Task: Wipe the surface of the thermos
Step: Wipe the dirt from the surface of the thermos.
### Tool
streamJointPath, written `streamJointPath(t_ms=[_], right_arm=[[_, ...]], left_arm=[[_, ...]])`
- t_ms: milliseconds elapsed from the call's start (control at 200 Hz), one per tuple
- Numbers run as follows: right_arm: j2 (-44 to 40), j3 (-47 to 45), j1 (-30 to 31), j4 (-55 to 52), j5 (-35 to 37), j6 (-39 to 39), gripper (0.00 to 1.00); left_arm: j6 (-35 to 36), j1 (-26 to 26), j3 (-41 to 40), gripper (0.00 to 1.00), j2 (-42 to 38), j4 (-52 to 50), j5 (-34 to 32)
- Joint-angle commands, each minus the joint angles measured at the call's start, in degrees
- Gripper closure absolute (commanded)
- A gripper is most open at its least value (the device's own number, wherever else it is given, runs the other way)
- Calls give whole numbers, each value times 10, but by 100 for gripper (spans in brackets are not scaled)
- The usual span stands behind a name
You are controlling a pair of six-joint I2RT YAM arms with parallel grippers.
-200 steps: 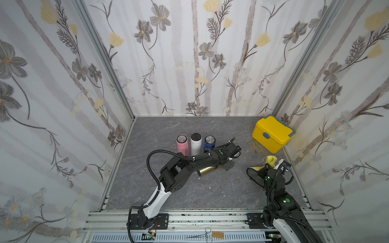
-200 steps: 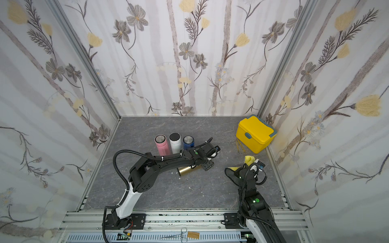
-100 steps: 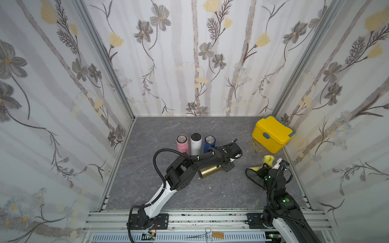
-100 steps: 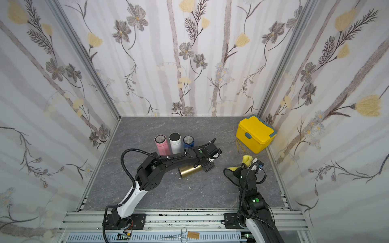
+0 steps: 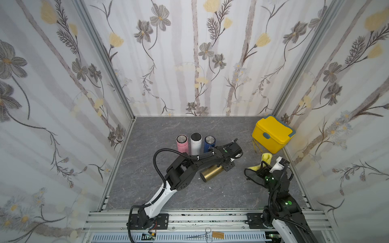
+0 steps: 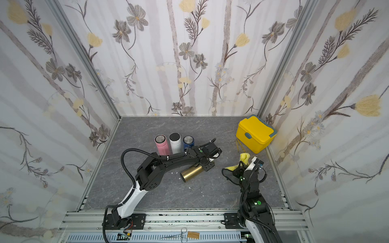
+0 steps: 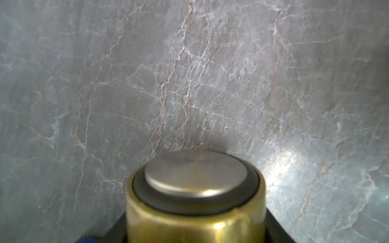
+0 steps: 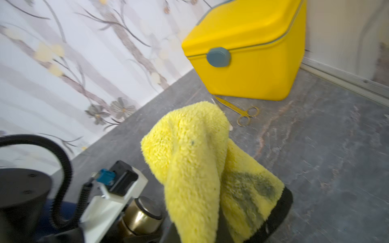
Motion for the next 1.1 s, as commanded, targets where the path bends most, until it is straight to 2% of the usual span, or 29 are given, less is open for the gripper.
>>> streamJointPath(t_ms=[0,165,310,365,470,585,644,894,974,1094], right_arm=[[-44,27,1,9,-112,-21,100],[-80,47,3,65,-281,10,100],[-86,36,6,183,-404,74,100],[-92,25,9,220,-423,95,100],[-94,-16,21,294,-443,142,100],[-75,-45,66,334,-424,147,100],[-55,-55,106,360,-403,138,100],[75,-111,322,462,-279,73,100],[86,-108,377,451,-239,44,100],[63,-77,412,418,-200,12,100]], left_arm=[[-73,-2,-47,100,-101,143,19],[-168,-6,-153,100,-250,306,12],[-245,-11,-326,100,-392,510,-35],[-256,-14,-377,100,-431,564,-61],[-255,-28,-415,100,-468,598,-83],[-229,-47,-452,100,-490,651,-95],[-236,-47,-459,100,-503,643,-111],[-188,-46,-512,100,-545,689,-61],[-186,-46,-518,100,-555,682,-68],[-193,-46,-531,100,-566,693,-80]])
